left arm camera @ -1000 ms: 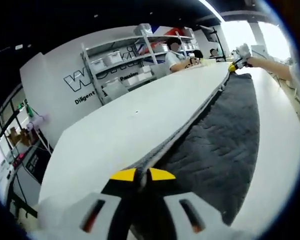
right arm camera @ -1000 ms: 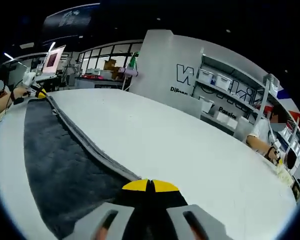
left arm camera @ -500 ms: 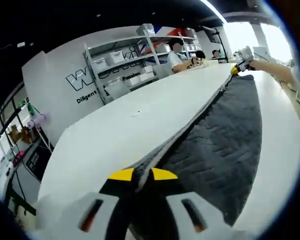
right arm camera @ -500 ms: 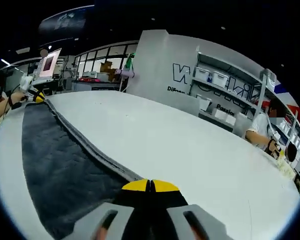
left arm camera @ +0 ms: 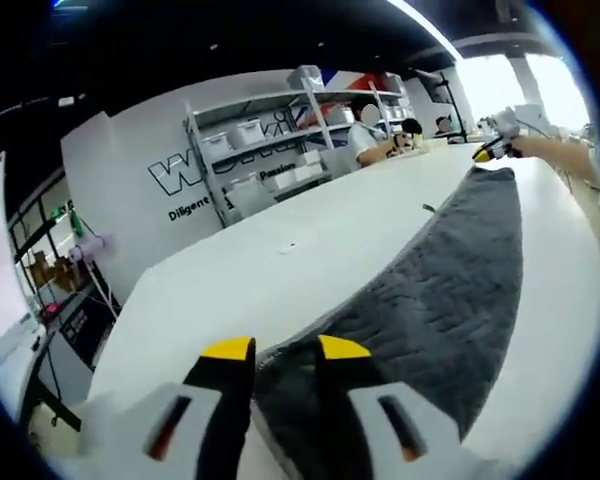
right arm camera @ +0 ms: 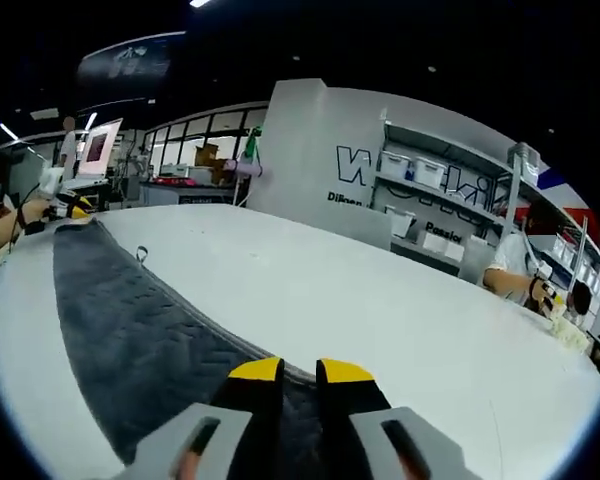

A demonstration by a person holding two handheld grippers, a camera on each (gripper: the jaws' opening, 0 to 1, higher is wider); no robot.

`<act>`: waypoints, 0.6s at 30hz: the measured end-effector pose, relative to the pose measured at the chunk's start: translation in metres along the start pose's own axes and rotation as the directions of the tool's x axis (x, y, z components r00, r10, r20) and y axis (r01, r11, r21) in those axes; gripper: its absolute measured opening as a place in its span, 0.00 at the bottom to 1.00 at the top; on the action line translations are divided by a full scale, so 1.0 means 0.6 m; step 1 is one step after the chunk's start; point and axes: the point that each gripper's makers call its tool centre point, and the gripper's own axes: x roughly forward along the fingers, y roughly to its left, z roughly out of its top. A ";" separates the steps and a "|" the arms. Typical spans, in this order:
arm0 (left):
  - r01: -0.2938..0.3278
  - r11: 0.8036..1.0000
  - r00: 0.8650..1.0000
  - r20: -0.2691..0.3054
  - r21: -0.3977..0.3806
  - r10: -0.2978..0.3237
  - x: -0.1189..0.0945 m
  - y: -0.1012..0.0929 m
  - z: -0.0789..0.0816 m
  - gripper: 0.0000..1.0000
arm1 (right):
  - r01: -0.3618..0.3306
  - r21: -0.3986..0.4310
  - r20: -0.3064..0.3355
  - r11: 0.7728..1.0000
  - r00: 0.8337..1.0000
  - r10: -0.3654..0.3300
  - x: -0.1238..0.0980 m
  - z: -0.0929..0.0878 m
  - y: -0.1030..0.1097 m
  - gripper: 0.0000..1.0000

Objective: Fold the towel on the table until its edges align and the towel forms a compact rectangular stack.

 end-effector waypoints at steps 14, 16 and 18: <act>0.038 0.996 0.992 0.121 -0.075 -0.029 -0.062 -0.020 0.041 0.45 | -0.051 0.077 0.149 0.996 0.988 0.039 -0.095 0.036 0.044 0.20; 0.051 0.994 0.989 0.143 -0.101 -0.037 -0.071 -0.021 0.047 0.46 | -0.053 0.086 0.166 0.995 0.985 0.038 -0.107 0.039 0.048 0.21; 0.061 0.991 0.987 0.156 -0.118 -0.042 -0.083 -0.023 0.050 0.49 | -0.059 0.098 0.182 0.993 0.982 0.040 -0.122 0.043 0.053 0.23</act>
